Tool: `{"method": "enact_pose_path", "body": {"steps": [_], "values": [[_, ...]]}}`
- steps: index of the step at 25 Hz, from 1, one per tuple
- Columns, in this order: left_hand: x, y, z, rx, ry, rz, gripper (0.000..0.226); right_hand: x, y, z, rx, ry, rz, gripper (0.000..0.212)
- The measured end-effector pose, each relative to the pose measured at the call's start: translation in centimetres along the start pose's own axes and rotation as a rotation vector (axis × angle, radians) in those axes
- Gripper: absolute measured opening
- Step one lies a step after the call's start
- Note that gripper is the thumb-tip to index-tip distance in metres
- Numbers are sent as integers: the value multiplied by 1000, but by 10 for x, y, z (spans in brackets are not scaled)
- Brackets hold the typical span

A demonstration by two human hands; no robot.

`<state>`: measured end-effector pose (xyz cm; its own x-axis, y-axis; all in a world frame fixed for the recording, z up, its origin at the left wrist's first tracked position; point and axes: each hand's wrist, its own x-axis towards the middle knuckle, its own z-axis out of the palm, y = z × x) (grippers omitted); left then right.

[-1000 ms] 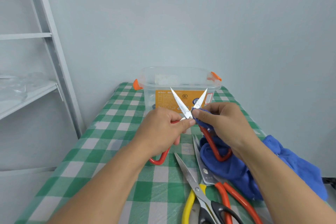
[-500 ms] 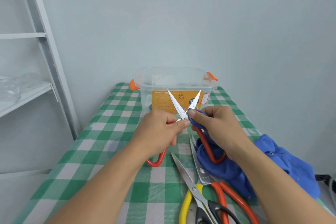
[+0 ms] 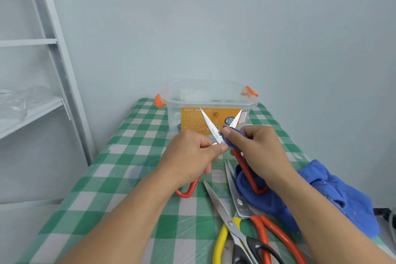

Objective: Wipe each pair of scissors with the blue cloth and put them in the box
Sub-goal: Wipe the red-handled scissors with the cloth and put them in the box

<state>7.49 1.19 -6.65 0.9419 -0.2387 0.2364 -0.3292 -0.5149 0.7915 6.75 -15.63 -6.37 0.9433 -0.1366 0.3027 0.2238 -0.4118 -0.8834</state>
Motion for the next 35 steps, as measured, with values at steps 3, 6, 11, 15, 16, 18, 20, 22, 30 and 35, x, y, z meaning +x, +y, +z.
{"method": "enact_pose_path", "body": {"steps": [3,6,11,15,16,18,20,22,30,35], "values": [[1,-2,1,-43,8,-21,47,-1,0,-6,13,-34,32,43],[0,0,1,-7,13,0,49,-1,-2,-2,6,5,31,52],[-2,2,2,48,25,39,55,4,-3,4,41,95,89,64],[-1,-1,2,-2,9,3,49,3,2,-2,107,-14,85,47],[0,-2,2,-13,7,-5,47,3,2,-3,126,-64,88,40],[0,-1,2,-19,-5,-2,46,7,1,-6,244,-126,113,29],[-1,0,3,-7,-17,16,49,11,-5,-9,416,-118,147,29],[-1,0,3,4,-8,34,52,12,-8,-9,508,-84,172,29],[-1,-1,6,14,5,71,55,14,-2,-4,439,70,146,31],[0,-4,6,-19,-3,41,50,10,-2,-8,468,-5,171,39]]}}
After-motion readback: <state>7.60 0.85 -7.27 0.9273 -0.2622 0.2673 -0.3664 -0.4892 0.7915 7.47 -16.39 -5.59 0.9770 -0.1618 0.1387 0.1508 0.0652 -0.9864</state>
